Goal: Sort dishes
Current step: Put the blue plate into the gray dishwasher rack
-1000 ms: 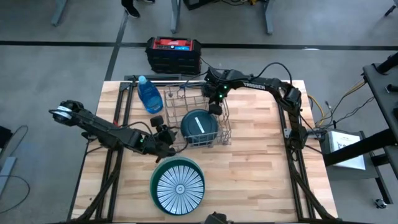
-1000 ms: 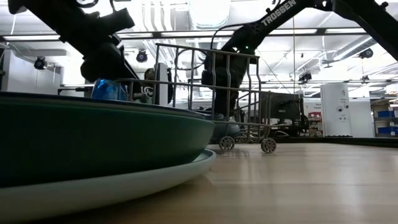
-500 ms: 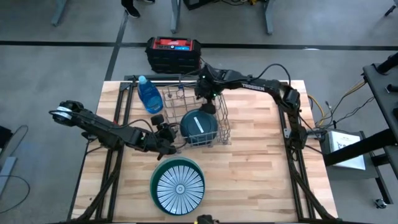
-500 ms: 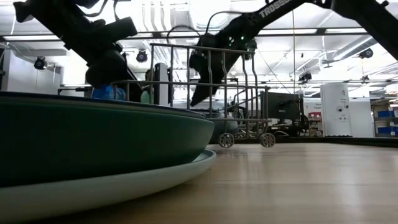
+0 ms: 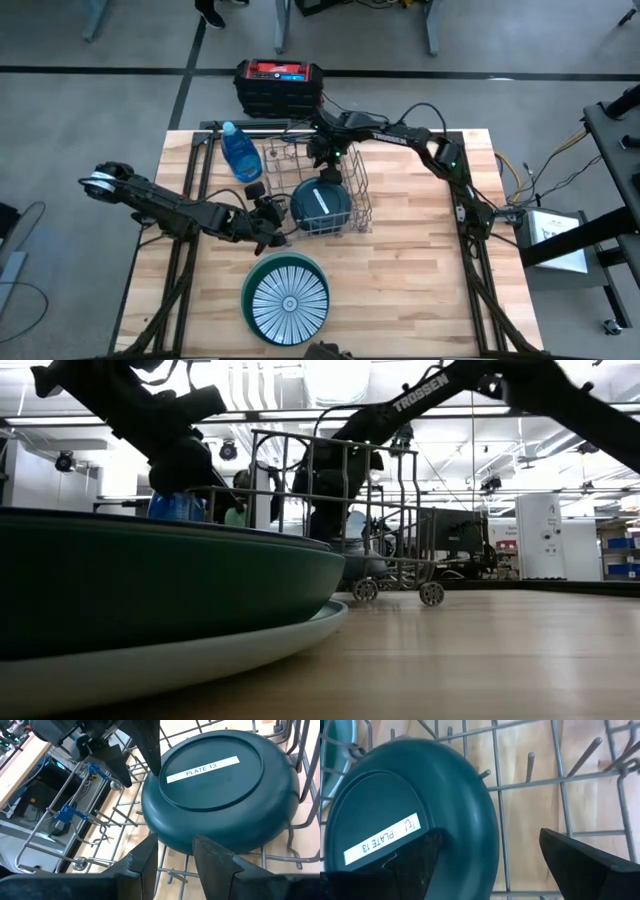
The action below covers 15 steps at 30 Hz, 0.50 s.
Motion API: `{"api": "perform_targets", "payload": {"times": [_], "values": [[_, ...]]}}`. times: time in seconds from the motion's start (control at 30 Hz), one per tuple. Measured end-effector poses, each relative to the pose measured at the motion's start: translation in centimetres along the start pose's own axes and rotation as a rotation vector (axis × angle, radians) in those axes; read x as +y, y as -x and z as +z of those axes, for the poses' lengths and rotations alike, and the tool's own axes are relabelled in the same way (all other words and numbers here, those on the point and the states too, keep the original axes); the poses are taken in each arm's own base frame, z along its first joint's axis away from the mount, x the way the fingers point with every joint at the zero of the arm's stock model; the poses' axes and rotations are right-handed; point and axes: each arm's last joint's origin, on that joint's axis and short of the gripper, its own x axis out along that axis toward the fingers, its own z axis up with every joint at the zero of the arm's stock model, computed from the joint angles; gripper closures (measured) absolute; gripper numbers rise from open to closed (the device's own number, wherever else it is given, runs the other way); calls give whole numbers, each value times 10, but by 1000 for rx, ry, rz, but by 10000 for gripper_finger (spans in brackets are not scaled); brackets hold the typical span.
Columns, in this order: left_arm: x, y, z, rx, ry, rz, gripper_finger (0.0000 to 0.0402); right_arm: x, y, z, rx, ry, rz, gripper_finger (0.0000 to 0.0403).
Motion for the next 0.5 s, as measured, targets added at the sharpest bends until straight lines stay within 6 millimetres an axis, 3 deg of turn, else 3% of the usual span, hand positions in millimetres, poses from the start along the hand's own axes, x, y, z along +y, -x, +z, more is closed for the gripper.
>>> {"api": "perform_targets", "payload": {"times": [0.5], "values": [[3, -3, 2, -4, 8, 12, 287, -9, 6, 10, 45, 50, 139, 71]]}}
